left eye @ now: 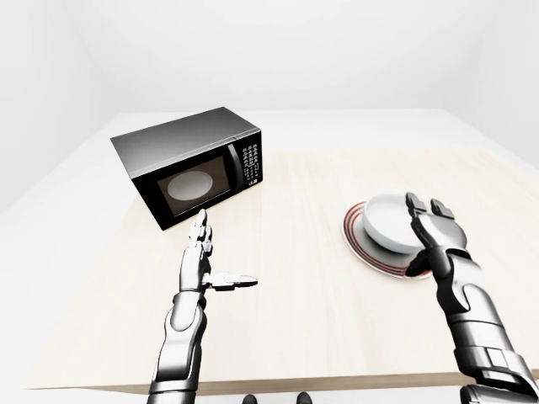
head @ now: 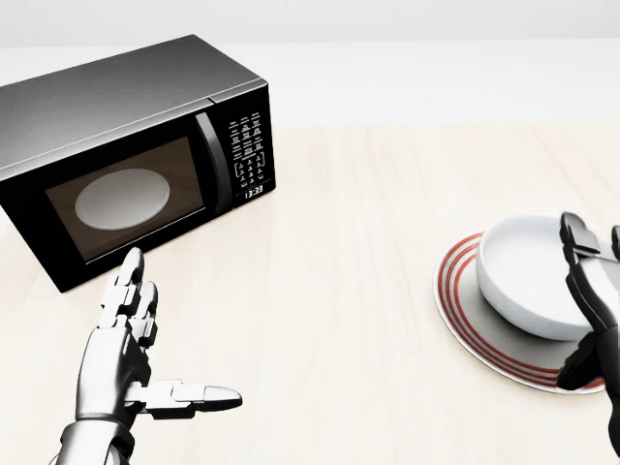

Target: Pick up the white bowl and put it on the plate.

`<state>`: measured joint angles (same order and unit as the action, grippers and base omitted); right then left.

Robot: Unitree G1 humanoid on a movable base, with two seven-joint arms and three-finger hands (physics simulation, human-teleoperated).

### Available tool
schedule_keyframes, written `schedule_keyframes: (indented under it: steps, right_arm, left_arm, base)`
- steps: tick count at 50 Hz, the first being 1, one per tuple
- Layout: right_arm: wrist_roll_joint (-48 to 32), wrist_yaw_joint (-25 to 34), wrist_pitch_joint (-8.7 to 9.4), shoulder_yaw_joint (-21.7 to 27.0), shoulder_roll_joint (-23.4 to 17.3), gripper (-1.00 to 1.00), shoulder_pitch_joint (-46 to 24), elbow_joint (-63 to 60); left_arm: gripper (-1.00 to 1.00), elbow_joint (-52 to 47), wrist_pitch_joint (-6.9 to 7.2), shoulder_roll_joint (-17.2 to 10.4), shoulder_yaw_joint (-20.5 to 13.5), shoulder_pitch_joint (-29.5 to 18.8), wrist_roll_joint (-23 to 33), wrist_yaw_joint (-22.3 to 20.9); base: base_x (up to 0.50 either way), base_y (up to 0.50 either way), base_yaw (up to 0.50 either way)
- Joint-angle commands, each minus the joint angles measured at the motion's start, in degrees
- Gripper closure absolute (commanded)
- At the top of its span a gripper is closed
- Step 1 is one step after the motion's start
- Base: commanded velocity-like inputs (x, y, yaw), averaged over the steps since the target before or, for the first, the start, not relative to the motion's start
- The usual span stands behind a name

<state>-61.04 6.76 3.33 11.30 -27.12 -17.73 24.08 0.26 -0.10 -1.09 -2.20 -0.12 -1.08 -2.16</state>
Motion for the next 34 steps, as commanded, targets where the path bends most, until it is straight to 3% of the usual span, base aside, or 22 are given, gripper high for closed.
schedule_keyframes:
  steps: [1,8,12,22,34]
  right_arm:
    - [-0.3,9.8,1.67,3.3,1.1,-1.00,2.0,-17.2]
    - [0.6,26.6,1.67,7.6,0.7,-1.00,-0.8,-39.9]
    - [1.4,33.2,1.67,8.9,-0.3,-1.00,-3.5,-48.4]
    - [4.4,33.2,1.67,10.9,-6.2,-1.00,-12.3,-63.3]
    - [9.8,33.2,1.67,11.3,-20.8,-1.00,-26.4,-74.5]
  left_arm:
    - [-1.00,0.0,0.00,0.0,0.0,0.0,0.0,0.0]
    - [-1.00,0.0,0.00,0.0,0.0,0.0,0.0,0.0]
    - [-1.00,0.0,0.00,0.0,0.0,0.0,0.0,0.0]
    - [-1.00,0.0,0.00,0.0,0.0,0.0,0.0,0.0]
    - [-1.00,0.0,0.00,0.0,0.0,0.0,0.0,0.0]
  base:
    - [0.00,0.00,0.00]
    - [0.00,0.00,0.00]
    - [0.00,0.00,0.00]
    - [0.00,0.00,0.00]
    - [0.00,0.00,0.00]
